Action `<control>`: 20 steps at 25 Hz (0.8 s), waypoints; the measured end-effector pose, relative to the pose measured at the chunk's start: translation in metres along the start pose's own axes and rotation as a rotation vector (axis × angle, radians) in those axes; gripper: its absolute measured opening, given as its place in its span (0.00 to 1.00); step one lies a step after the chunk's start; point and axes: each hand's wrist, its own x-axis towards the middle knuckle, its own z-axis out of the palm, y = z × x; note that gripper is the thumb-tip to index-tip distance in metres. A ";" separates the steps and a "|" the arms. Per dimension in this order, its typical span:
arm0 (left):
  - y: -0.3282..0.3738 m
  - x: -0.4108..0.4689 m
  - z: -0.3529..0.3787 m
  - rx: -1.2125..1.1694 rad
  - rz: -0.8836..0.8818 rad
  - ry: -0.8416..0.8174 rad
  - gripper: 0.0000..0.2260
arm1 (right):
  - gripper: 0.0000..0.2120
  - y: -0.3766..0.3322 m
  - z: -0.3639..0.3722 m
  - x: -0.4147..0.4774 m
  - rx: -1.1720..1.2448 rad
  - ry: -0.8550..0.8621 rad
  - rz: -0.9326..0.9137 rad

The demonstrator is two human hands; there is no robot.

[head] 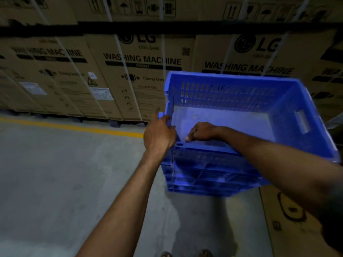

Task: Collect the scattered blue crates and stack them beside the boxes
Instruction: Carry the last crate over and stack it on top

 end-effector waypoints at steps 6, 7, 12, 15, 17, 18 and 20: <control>0.036 -0.025 0.014 0.237 0.474 -0.021 0.20 | 0.24 0.045 0.026 -0.150 0.004 0.436 0.348; 0.042 -0.025 0.015 0.230 0.404 -0.120 0.21 | 0.24 0.046 0.026 -0.153 -0.014 0.448 0.393; 0.044 -0.027 0.009 0.268 0.326 -0.188 0.24 | 0.22 0.041 0.026 -0.147 0.000 0.524 0.354; 0.049 -0.030 0.003 0.323 0.396 -0.184 0.25 | 0.25 0.045 0.033 -0.156 -0.008 0.466 0.301; 0.042 -0.050 0.002 0.405 0.494 -0.049 0.24 | 0.31 0.052 0.052 -0.170 -0.098 0.629 0.287; 0.039 -0.062 0.007 0.415 0.524 0.015 0.22 | 0.32 0.060 0.064 -0.176 -0.182 0.756 0.310; 0.033 -0.083 0.020 0.388 0.506 0.061 0.19 | 0.29 0.073 0.085 -0.184 -0.289 0.899 0.317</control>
